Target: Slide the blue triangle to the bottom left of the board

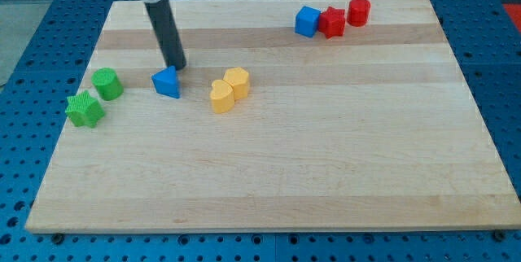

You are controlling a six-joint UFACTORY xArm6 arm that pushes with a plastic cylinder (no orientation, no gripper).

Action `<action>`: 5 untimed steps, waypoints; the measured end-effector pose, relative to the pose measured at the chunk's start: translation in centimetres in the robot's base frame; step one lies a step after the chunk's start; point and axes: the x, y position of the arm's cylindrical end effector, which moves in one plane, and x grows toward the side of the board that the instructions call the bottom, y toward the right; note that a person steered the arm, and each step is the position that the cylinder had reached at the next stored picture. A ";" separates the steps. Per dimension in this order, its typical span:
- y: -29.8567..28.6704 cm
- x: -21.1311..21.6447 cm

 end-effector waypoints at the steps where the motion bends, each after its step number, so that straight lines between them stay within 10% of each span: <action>1: 0.3 5.2; 3: 0.5 11.6; 5: 0.4 4.0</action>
